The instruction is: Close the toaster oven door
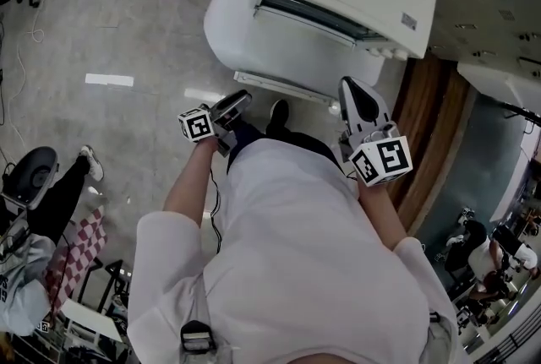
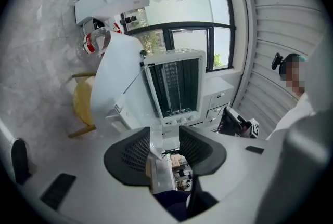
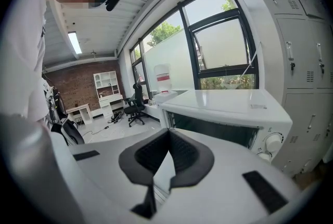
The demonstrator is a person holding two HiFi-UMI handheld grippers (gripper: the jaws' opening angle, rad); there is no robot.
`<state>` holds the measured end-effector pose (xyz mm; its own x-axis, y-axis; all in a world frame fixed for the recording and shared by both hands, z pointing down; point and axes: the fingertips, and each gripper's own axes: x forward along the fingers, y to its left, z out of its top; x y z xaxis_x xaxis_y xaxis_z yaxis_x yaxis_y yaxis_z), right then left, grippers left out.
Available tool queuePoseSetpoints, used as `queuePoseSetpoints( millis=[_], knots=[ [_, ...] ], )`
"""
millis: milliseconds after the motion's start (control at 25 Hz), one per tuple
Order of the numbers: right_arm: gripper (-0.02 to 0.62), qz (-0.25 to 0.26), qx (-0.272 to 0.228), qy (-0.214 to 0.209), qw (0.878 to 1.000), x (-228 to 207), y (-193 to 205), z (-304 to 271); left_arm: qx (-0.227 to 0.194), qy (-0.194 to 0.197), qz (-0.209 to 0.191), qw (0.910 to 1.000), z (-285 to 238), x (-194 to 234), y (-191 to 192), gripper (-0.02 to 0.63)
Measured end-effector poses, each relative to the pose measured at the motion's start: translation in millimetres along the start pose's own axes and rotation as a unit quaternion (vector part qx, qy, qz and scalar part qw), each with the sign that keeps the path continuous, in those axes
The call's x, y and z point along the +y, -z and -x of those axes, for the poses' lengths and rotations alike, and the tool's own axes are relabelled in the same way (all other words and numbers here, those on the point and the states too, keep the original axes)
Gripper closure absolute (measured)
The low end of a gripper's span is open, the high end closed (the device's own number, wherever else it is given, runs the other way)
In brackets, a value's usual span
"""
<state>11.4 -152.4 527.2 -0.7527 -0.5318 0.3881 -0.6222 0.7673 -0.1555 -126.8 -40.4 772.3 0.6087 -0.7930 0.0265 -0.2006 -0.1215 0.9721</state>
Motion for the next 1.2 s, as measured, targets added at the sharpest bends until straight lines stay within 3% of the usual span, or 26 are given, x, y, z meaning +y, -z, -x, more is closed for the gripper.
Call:
queuePoseSetpoints(
  millis=[520, 840, 1000, 1200],
  knots=[
    [0.588, 0.002, 0.005, 0.005, 1.0, -17.1, 8.5, -2.5, 0.047, -0.072, 0.011, 0.9962, -4.1, 68.1, 24.9, 0.442],
    [0.588, 0.014, 0.003, 0.004, 1.0, -17.4, 15.5, -1.2, 0.049, -0.043, 0.023, 0.9976, -22.6, 72.8, 33.4, 0.442],
    [0.588, 0.05, 0.01, 0.0, 0.999, -14.6, 20.2, -3.0, 0.035, -0.031, 0.022, 0.9986, -26.9, 77.3, 29.7, 0.442],
    [0.588, 0.047, 0.004, -0.006, 0.999, -13.7, 24.4, -6.8, 0.034, -0.015, 0.017, 0.9992, -32.8, 80.2, 27.2, 0.442]
  ],
)
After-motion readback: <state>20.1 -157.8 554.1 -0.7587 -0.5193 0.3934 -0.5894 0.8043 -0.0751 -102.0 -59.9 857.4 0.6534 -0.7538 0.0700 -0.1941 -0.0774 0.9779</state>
